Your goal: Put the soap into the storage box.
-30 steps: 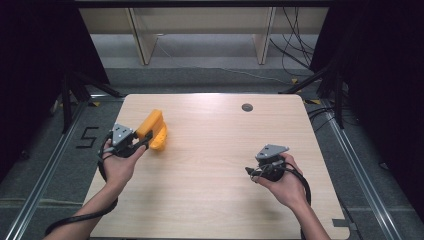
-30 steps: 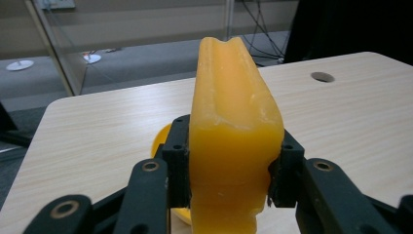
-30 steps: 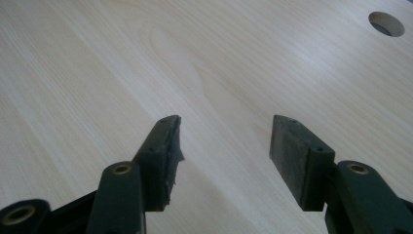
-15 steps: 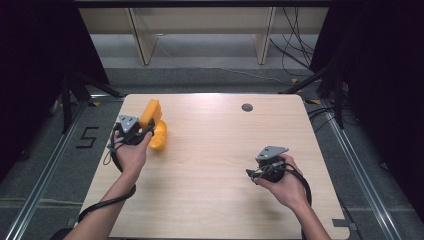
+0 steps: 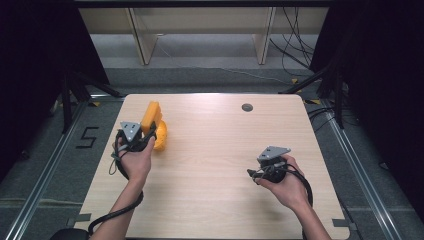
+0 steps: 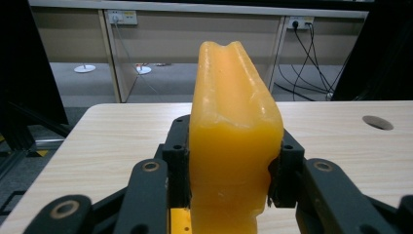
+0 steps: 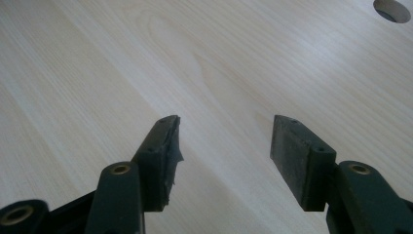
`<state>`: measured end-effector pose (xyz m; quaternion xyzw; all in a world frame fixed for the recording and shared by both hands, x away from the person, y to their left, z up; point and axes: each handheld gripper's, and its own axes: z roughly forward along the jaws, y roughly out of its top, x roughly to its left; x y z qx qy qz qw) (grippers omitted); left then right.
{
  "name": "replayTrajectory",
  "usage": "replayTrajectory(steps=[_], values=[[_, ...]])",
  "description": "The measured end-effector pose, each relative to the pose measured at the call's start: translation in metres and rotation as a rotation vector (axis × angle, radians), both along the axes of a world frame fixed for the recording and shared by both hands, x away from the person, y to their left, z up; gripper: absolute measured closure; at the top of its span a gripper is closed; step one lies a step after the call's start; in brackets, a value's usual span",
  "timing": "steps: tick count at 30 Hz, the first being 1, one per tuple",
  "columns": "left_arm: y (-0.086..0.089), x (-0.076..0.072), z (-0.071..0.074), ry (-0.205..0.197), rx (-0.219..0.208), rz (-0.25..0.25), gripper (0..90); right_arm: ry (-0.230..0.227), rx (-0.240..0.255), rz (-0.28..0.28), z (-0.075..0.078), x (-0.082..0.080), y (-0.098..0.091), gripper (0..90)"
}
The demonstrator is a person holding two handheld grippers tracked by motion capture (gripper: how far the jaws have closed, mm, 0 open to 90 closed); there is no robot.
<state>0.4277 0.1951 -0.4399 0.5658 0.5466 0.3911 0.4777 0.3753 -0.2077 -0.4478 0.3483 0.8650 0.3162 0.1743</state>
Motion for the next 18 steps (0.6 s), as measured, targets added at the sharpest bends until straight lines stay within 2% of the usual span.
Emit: replayTrajectory(steps=[5,7,16,18], values=[[-0.002,-0.003,-0.006,-0.002,0.001,-0.004,60.3,0.004,-0.008,0.006,-0.002,0.000,-0.001,44.5],[-0.001,-0.004,-0.008,-0.003,-0.006,-0.006,60.3,0.021,-0.006,0.007,-0.002,0.000,-0.001,44.5],[0.002,-0.004,-0.011,-0.012,-0.002,0.006,60.3,0.017,-0.008,0.010,-0.003,0.000,0.000,44.3],[0.004,-0.004,-0.014,-0.011,-0.004,0.016,60.3,-0.002,-0.014,0.007,-0.003,0.000,-0.001,44.3]])
